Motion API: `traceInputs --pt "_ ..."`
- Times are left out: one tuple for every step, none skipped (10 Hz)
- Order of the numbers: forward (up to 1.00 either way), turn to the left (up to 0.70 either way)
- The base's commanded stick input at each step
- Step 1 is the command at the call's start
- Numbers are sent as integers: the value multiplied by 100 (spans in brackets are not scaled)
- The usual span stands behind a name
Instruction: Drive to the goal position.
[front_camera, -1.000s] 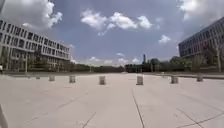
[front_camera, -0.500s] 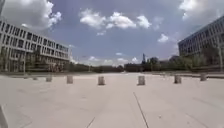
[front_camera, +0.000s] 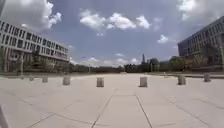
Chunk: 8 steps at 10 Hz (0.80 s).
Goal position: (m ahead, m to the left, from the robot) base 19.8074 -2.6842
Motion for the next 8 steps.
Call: traceInputs --pt "70 0" --pt "70 -35" --pt "70 -35" --pt "70 -8" --pt "70 0" --pt "70 0" --pt "70 0" --pt "70 0"
